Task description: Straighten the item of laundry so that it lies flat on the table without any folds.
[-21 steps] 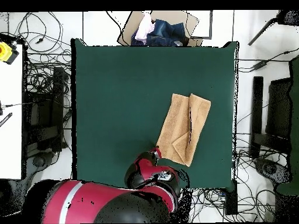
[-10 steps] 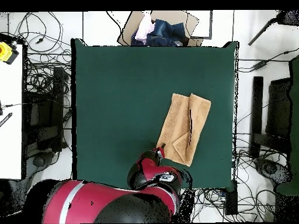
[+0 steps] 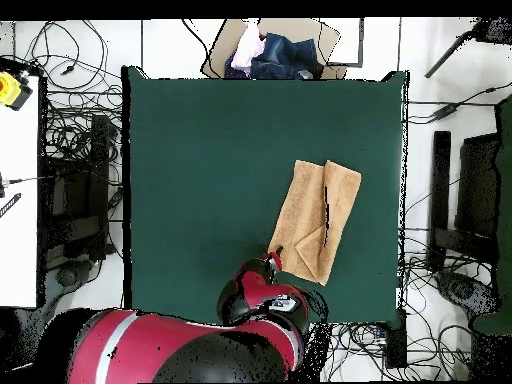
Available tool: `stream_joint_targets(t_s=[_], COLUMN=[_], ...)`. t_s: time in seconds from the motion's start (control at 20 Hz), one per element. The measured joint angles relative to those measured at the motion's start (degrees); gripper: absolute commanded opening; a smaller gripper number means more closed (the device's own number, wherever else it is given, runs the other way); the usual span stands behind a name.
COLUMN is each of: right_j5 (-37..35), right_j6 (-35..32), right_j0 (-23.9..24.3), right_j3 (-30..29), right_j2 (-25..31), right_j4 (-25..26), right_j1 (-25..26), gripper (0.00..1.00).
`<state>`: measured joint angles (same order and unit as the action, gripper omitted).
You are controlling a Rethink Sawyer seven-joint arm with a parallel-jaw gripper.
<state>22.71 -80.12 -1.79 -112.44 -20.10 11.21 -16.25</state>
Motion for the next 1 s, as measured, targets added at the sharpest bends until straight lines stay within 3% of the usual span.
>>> stream_joint_targets(t_s=[0.3,0.65,1.0], right_j5=[0.0,-0.1,-0.1], right_j6=[0.0,0.0,0.0], right_j0=[-2.4,-10.7,-15.9], right_j3=[0.1,0.6,1.3], right_j2=[-1.4,-6.3,-9.6], right_j4=[-2.4,-11.4,-16.7], right_j1=[0.8,4.6,7.9], gripper=[1.00,1.00,1.00])
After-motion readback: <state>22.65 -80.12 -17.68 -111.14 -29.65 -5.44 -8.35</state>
